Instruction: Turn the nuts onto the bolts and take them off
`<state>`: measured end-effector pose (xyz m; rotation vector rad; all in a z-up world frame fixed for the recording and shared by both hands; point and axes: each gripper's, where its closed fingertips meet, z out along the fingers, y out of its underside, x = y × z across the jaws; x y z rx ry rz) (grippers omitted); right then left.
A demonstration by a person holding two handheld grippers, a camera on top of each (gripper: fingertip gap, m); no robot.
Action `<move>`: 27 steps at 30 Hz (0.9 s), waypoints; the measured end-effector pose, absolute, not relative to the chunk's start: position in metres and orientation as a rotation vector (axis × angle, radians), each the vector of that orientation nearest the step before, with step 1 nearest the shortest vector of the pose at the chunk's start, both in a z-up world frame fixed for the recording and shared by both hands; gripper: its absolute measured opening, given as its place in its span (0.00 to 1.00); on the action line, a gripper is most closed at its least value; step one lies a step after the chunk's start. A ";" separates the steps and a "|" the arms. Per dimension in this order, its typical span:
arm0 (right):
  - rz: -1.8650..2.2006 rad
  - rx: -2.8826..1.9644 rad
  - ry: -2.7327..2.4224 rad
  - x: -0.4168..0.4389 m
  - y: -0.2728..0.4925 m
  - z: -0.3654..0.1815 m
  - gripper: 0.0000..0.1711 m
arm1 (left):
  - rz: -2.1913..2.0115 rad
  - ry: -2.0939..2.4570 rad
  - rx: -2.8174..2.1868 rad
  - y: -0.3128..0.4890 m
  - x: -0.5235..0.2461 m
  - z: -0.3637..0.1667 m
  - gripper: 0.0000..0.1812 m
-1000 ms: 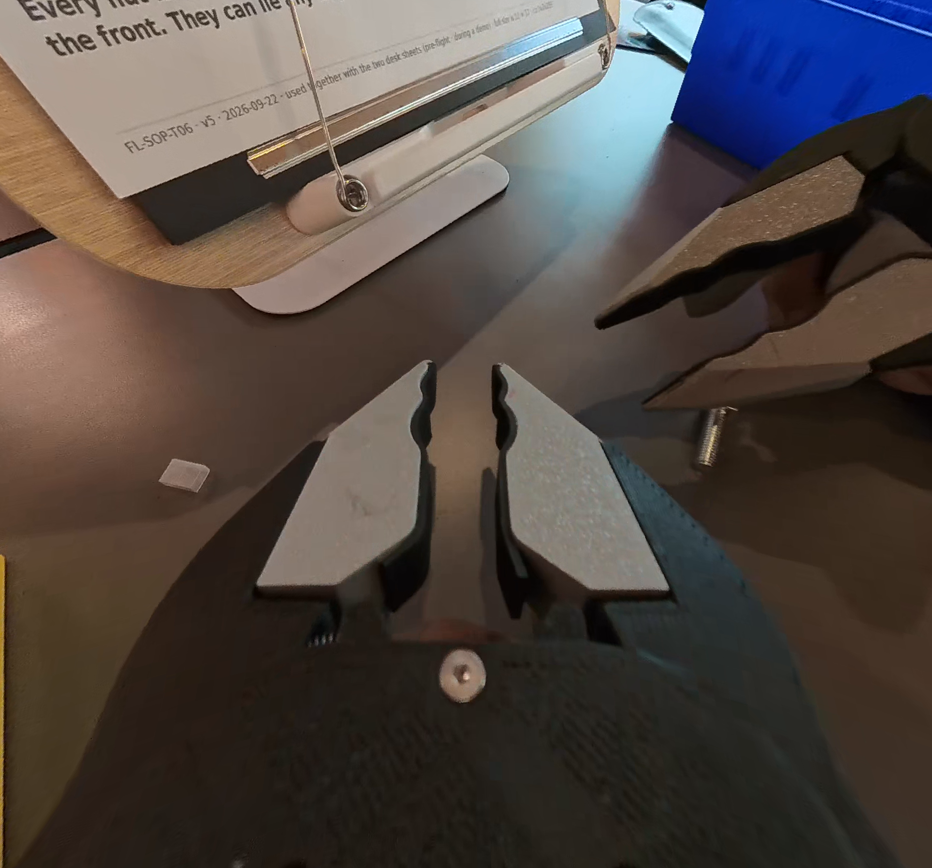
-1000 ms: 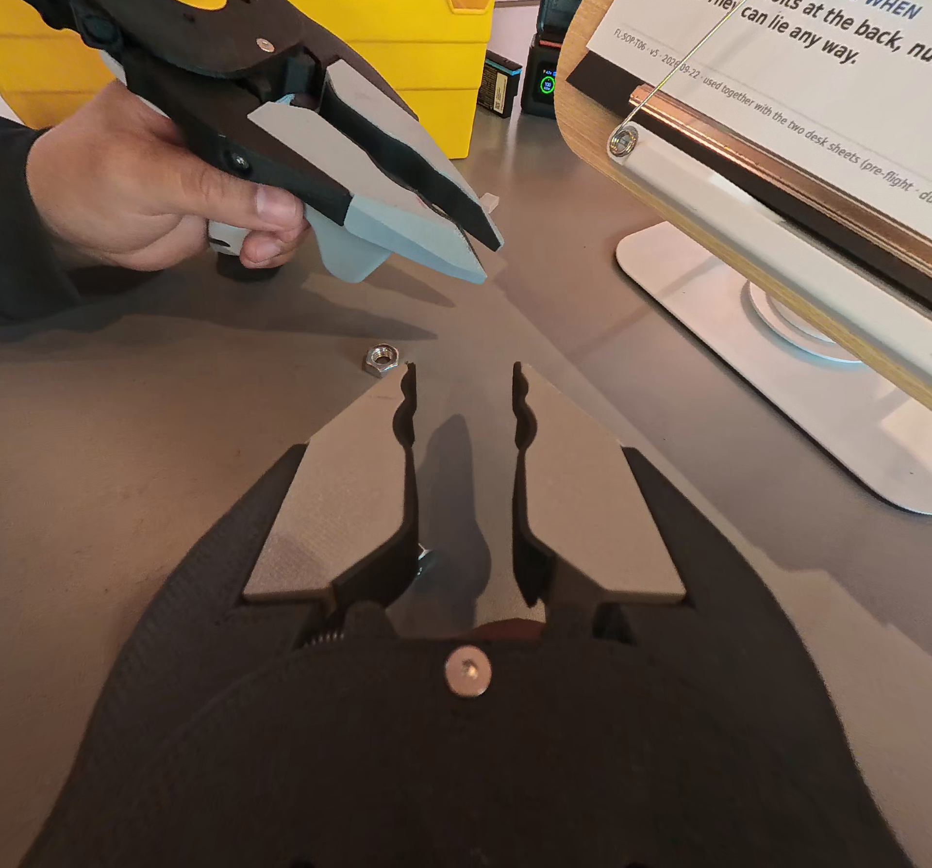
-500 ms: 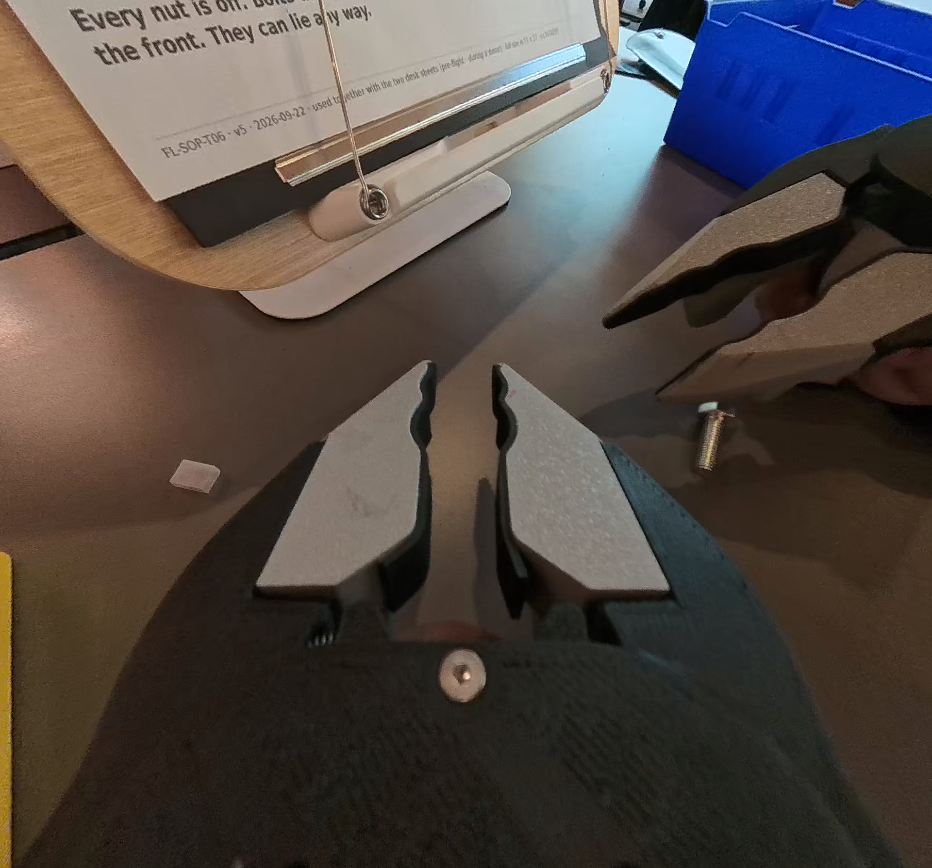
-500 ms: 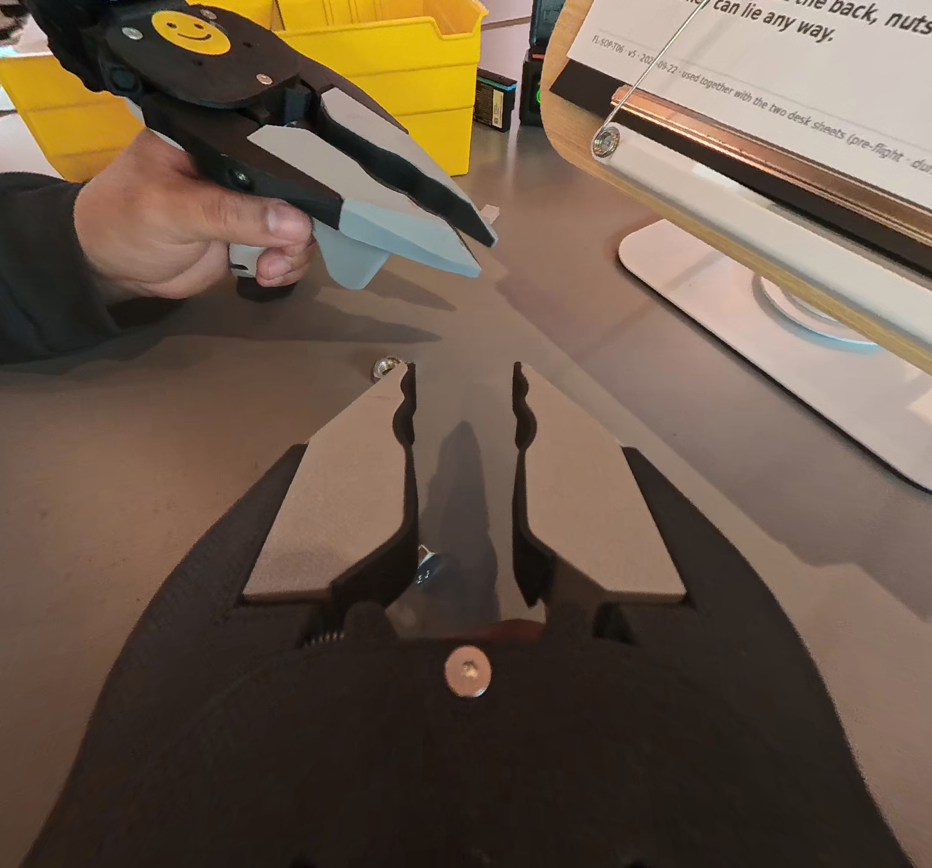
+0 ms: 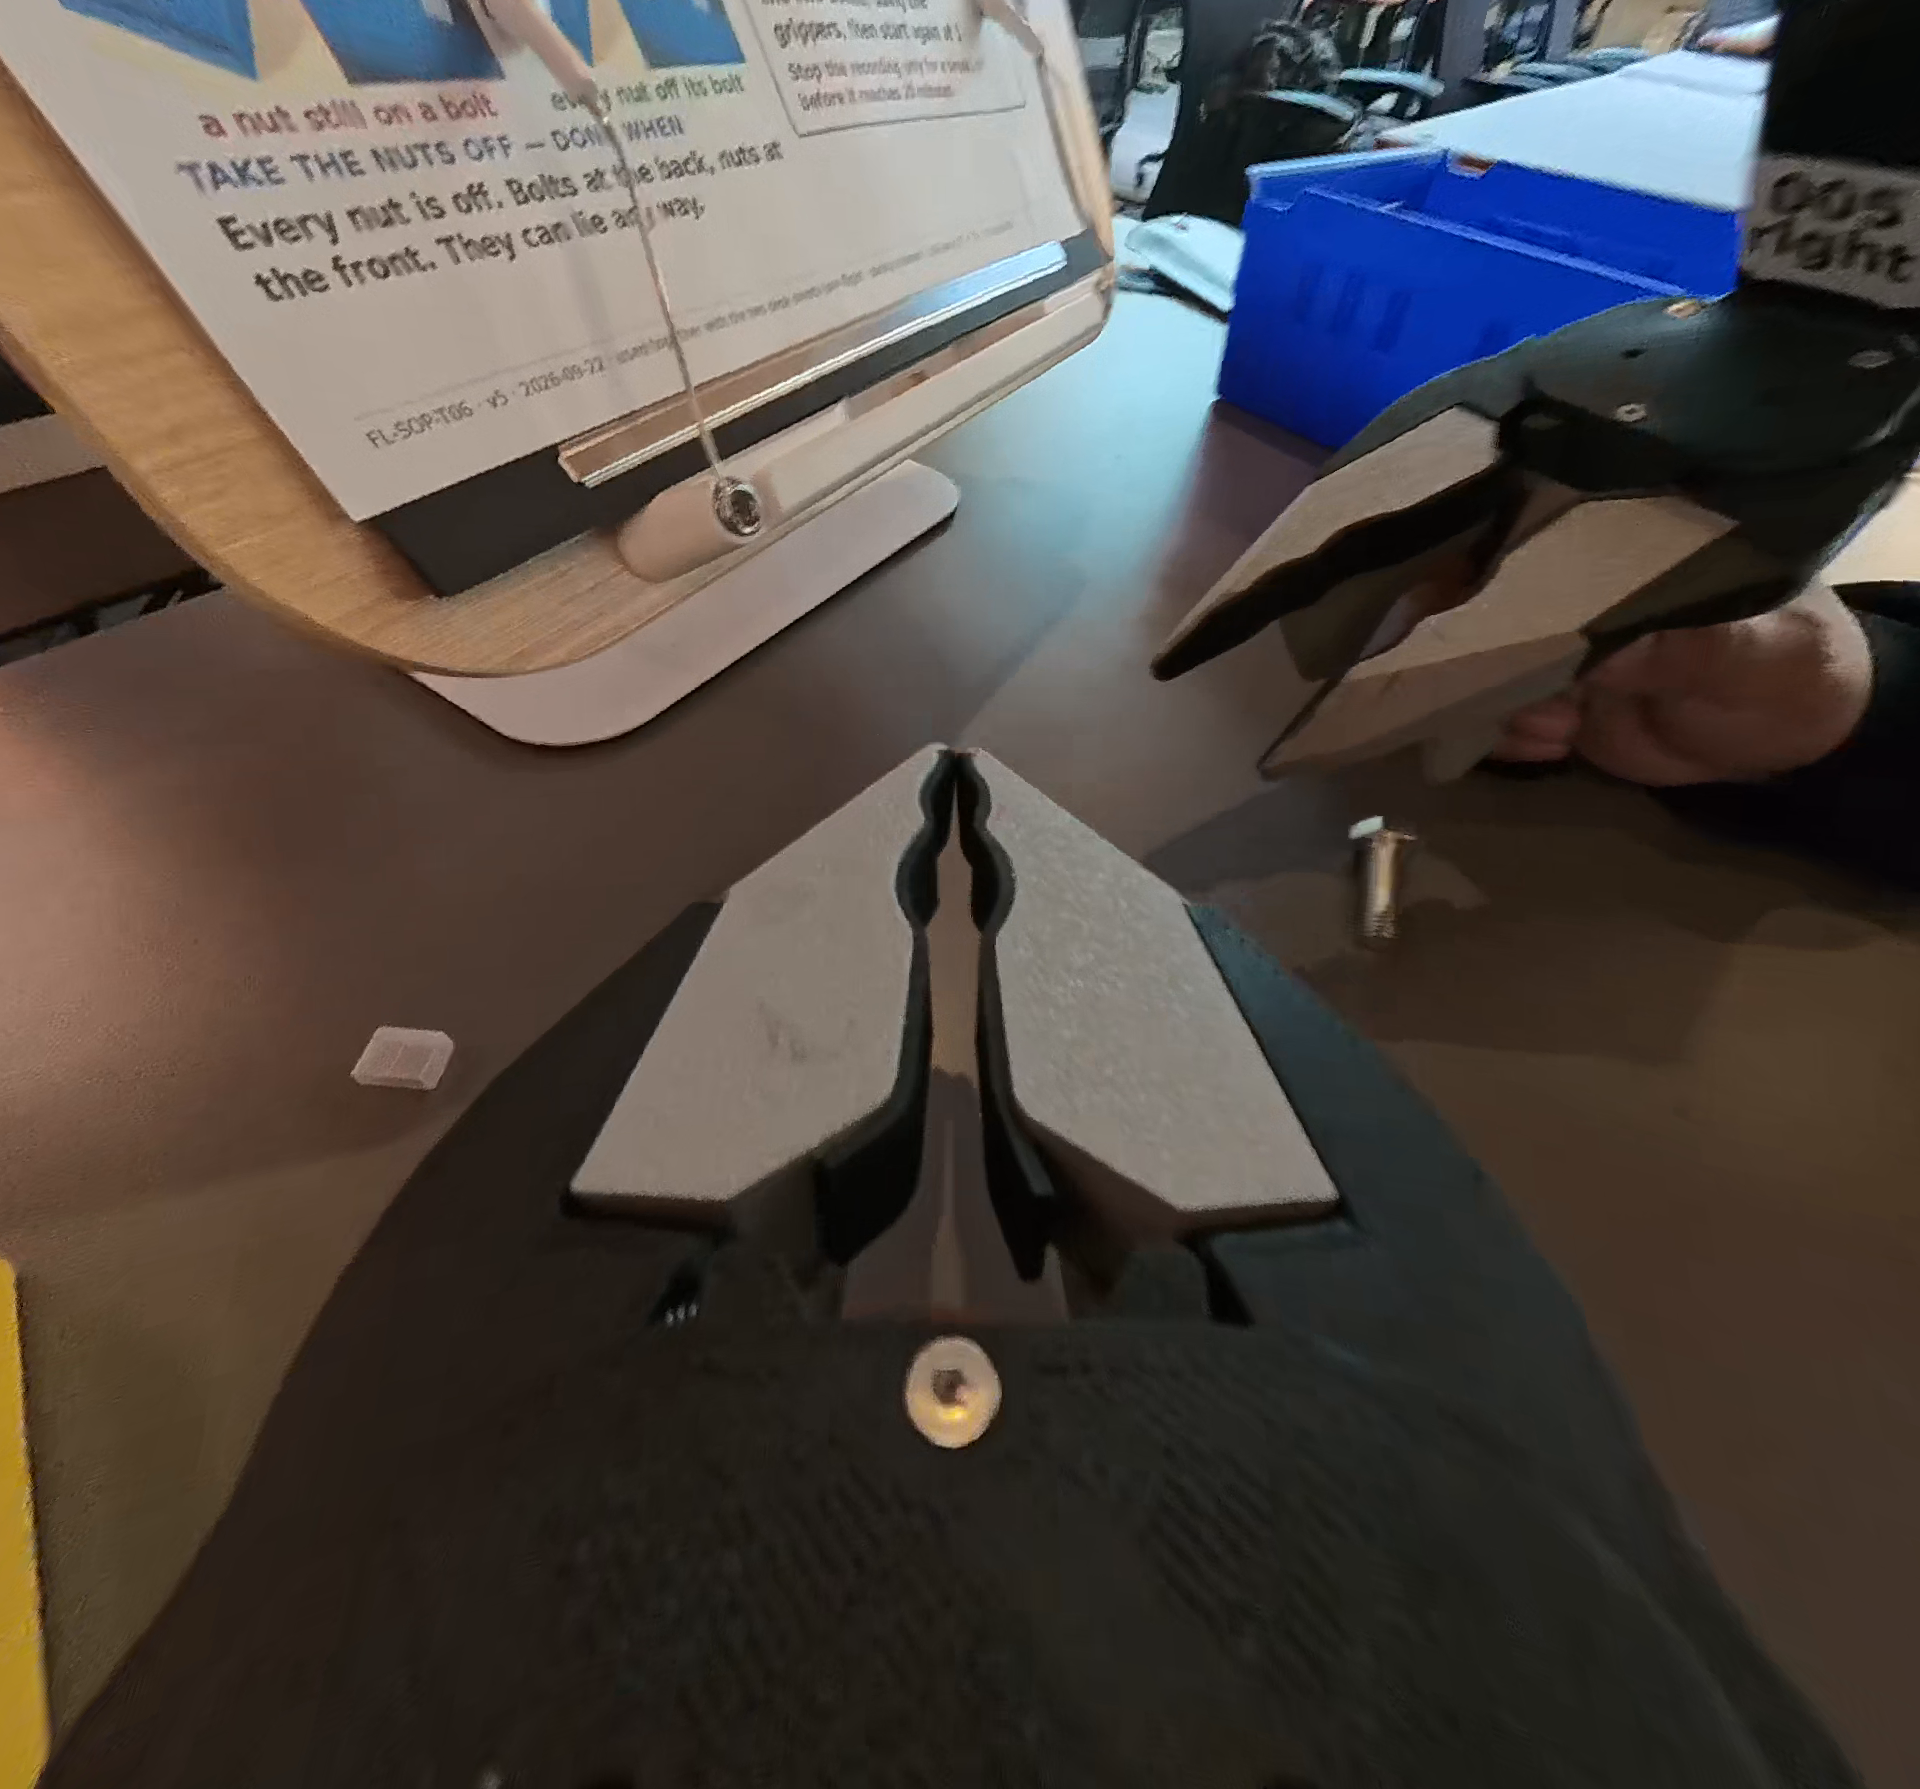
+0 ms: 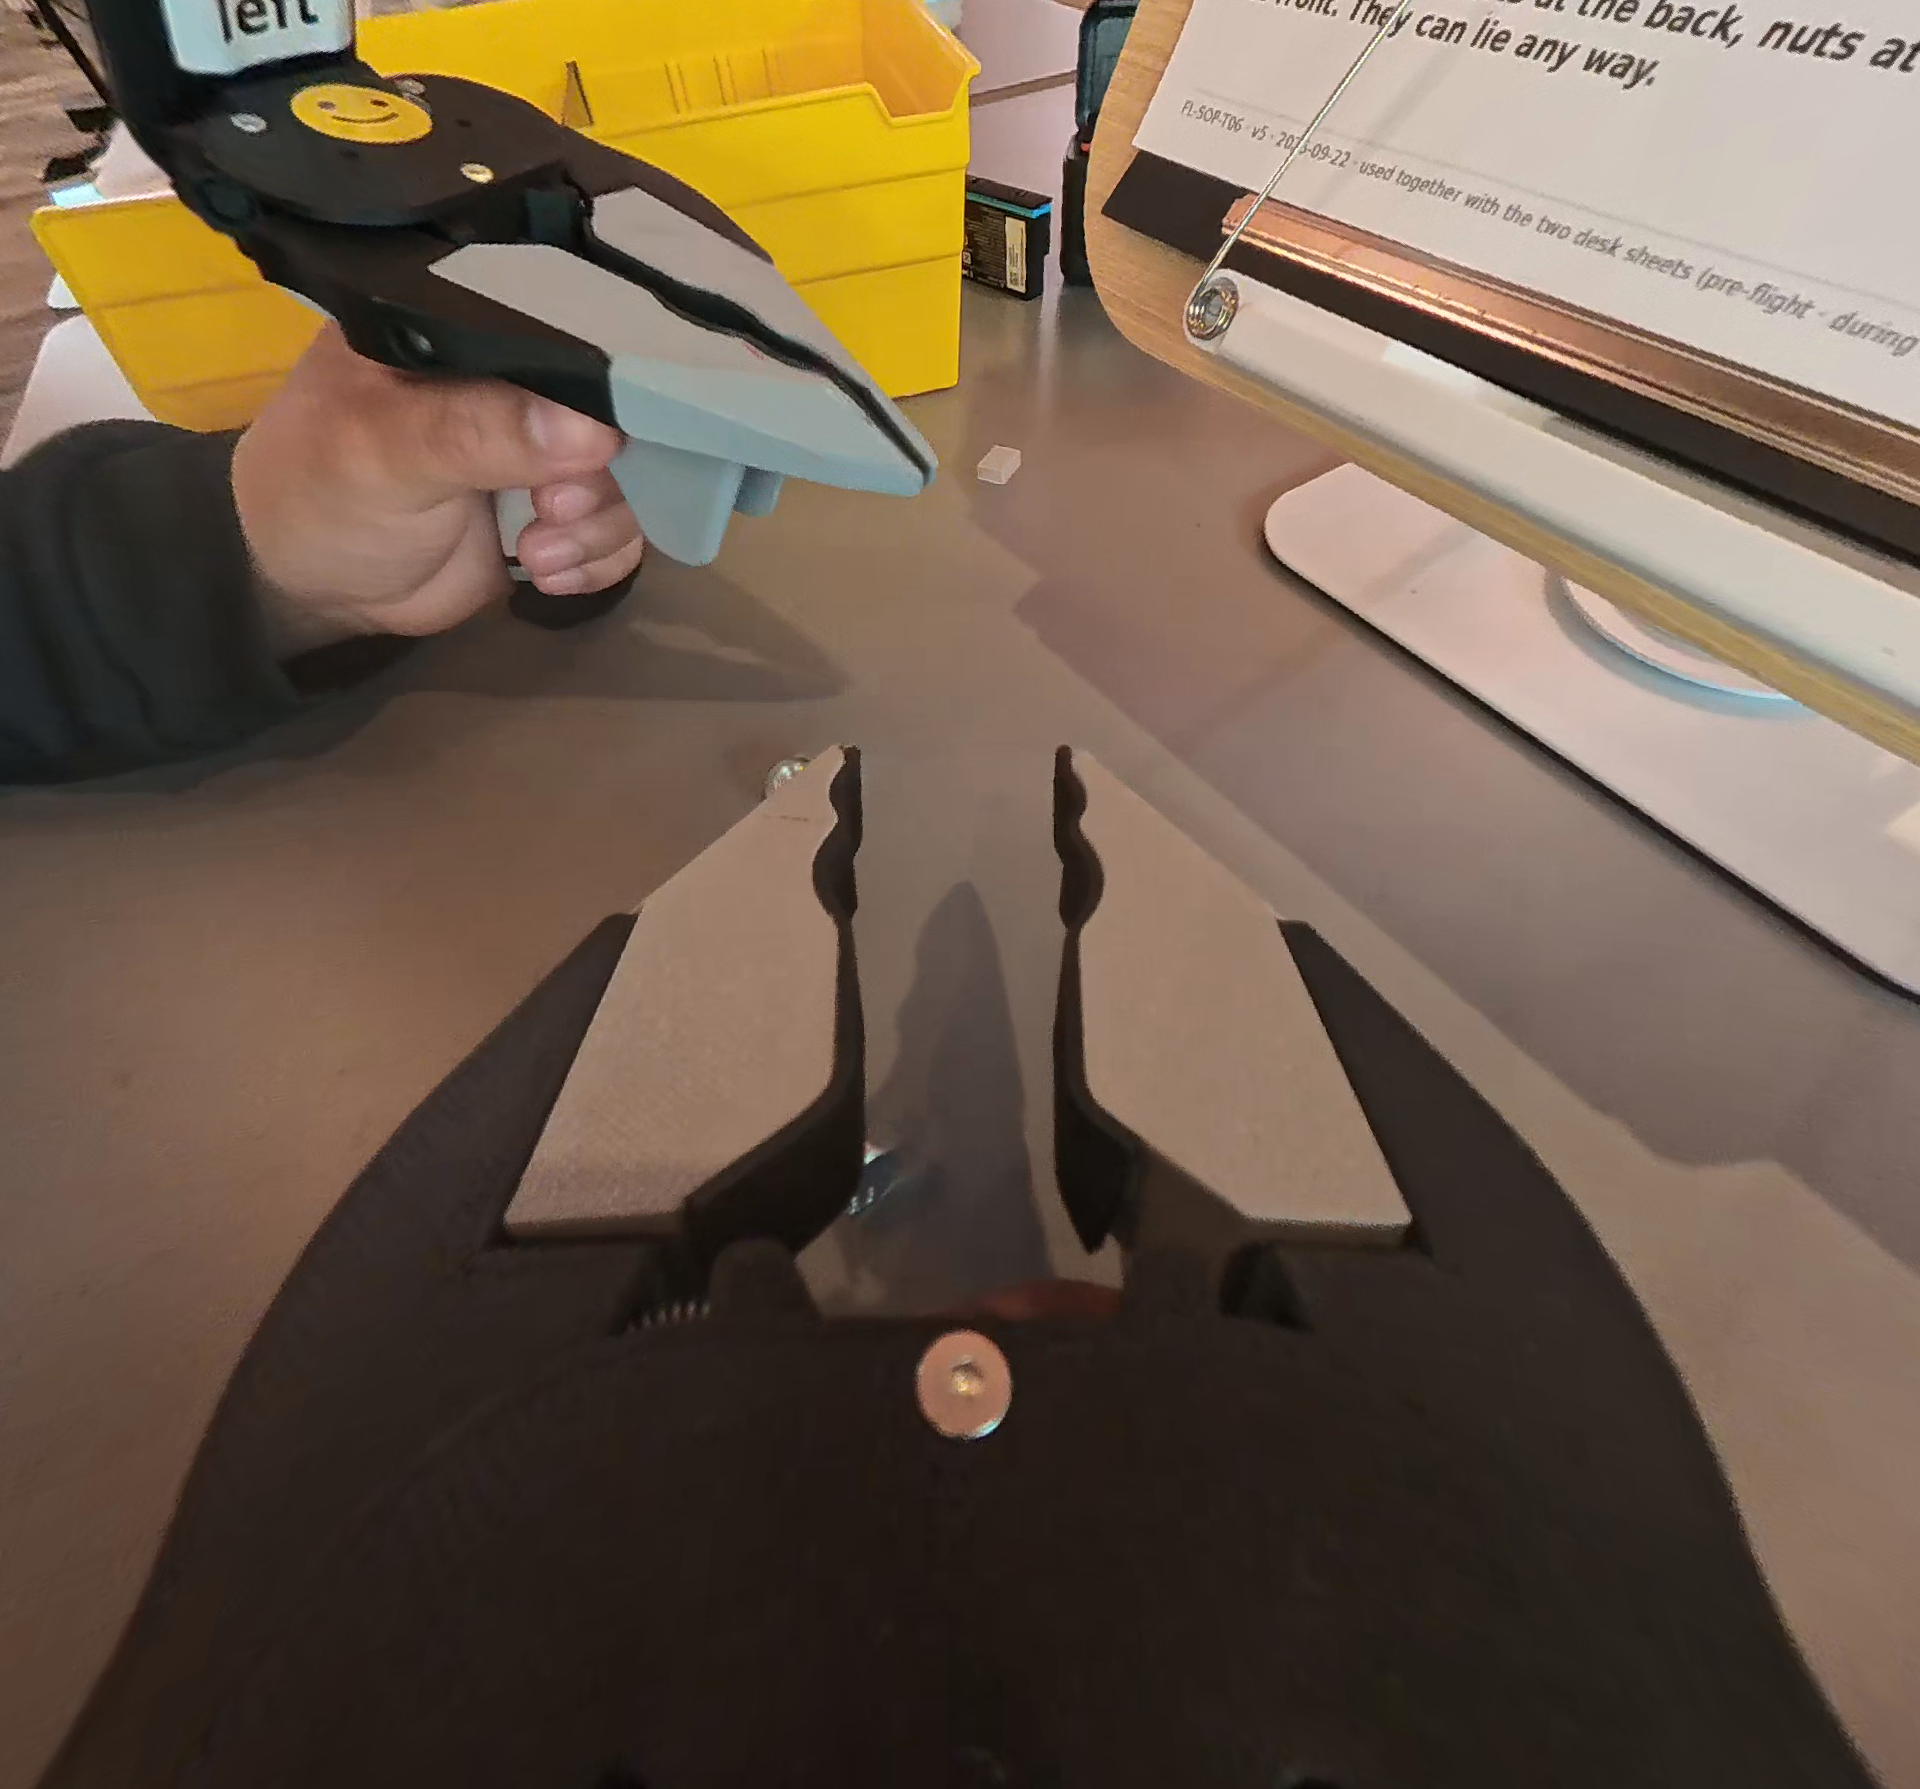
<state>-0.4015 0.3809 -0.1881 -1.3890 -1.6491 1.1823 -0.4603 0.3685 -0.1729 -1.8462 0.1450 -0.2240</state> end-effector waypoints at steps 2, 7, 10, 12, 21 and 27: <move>1.178 -1.388 -1.629 -0.403 0.386 -0.186 0.20 | -0.159 0.136 -1.869 0.371 -0.467 -0.176 0.00; 1.200 -1.399 -1.560 -0.402 0.399 -0.180 0.21 | -0.064 0.153 -1.877 0.375 -0.472 -0.178 0.00; 1.206 -1.400 -1.532 -0.402 0.405 -0.177 0.24 | -0.044 0.124 -1.886 0.378 -0.476 -0.179 0.00; 1.202 -1.401 -1.527 -0.403 0.408 -0.177 0.25 | -0.025 0.120 -1.882 0.379 -0.477 -0.179 0.03; 1.132 -1.431 -1.556 -0.408 0.409 -0.185 0.48 | 0.051 0.145 -1.870 0.386 -0.480 -0.178 0.03; 1.063 -1.418 -1.569 -0.409 0.408 -0.188 0.54 | 0.047 0.138 -1.815 0.384 -0.478 -0.169 0.01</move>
